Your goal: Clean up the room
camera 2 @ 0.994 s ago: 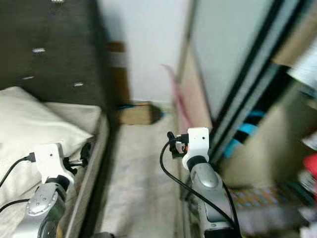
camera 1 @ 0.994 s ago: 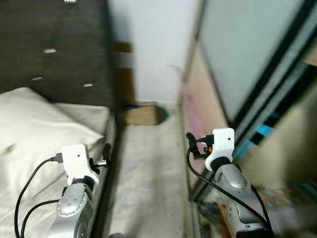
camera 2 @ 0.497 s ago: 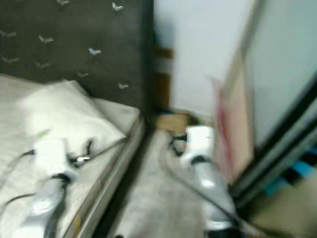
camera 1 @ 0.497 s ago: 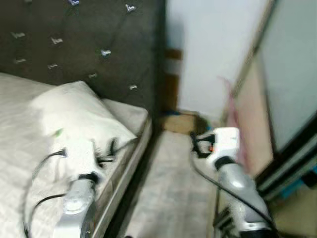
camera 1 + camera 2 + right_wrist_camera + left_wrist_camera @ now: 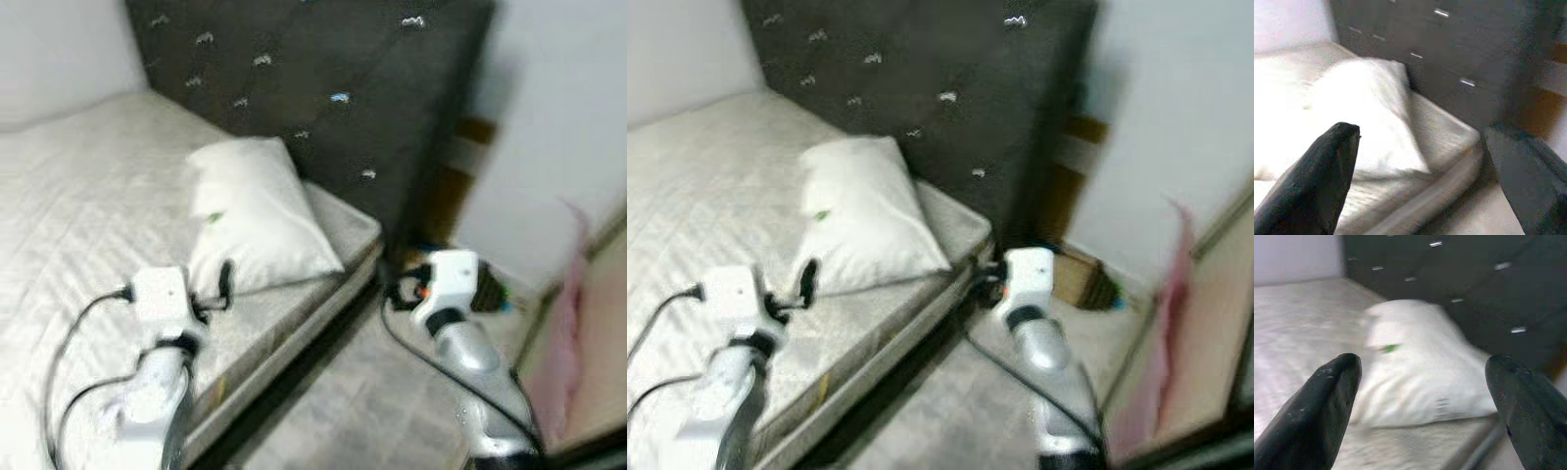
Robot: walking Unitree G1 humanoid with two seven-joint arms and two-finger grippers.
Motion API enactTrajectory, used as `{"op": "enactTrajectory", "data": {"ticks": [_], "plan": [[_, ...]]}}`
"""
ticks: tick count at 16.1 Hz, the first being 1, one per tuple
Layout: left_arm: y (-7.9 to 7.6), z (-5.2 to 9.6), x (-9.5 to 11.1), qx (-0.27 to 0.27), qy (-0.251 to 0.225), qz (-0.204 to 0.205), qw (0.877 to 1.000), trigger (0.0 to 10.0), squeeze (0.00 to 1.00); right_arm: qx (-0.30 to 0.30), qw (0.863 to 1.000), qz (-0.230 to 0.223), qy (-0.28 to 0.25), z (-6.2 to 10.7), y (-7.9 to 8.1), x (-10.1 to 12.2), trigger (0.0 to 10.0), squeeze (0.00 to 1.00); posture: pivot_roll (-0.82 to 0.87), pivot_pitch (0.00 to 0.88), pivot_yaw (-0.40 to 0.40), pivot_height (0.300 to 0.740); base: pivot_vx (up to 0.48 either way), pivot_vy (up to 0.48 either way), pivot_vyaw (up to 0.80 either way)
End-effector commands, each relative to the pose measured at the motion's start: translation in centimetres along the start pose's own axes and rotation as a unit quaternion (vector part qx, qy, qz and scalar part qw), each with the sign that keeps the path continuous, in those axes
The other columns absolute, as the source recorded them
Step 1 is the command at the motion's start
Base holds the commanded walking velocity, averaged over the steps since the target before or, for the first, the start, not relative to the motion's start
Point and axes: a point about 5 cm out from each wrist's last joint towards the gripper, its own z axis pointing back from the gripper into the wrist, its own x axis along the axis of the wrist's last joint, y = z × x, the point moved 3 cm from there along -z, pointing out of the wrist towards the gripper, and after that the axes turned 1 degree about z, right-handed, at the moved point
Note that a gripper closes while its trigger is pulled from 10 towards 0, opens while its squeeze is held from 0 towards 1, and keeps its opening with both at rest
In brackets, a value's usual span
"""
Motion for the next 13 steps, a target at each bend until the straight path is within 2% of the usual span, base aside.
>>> {"op": "enactTrajectory", "data": {"ticks": [1,5,8,9,11,13], "plan": [[-0.7,0.0,0.3,-0.007,-0.005,0.000,1.000,10.0,0.00,-0.014,1.000,0.007,0.001,0.2,-1.0,0.1,10.0,0.00,-0.04,0.012,-0.048,0.740,0.000,0.000,0.80],[0.4,0.4,0.2,0.026,-0.007,-0.020,0.999,10.0,0.00,-0.033,0.999,0.015,-0.006,0.5,-1.6,0.2,10.0,0.00,-0.04,0.013,-0.046,0.740,0.000,0.000,0.80],[0.6,0.5,-0.1,0.026,-0.005,-0.013,1.000,10.0,0.00,-0.034,0.999,0.014,-0.003,0.5,-1.6,0.0,10.0,0.00,-0.04,0.013,-0.046,0.740,0.000,0.000,0.80],[0.6,0.4,0.0,0.029,-0.006,-0.034,0.999,10.0,0.00,-0.033,0.999,0.014,-0.002,0.4,-1.6,0.0,10.0,0.00,-0.04,0.013,-0.046,0.740,0.000,0.000,0.80],[0.8,0.4,0.8,0.036,-0.029,-0.033,0.998,10.0,0.00,-0.034,0.999,0.014,-0.001,0.4,-1.6,0.0,10.0,0.00,-0.04,0.014,-0.047,0.740,0.000,0.000,0.80],[0.8,0.5,0.8,0.038,-0.029,-0.045,0.998,10.0,0.00,-0.034,0.999,0.014,0.000,0.4,-1.6,0.0,10.0,0.00,-0.04,0.016,-0.048,0.740,0.000,0.000,0.80]]}}
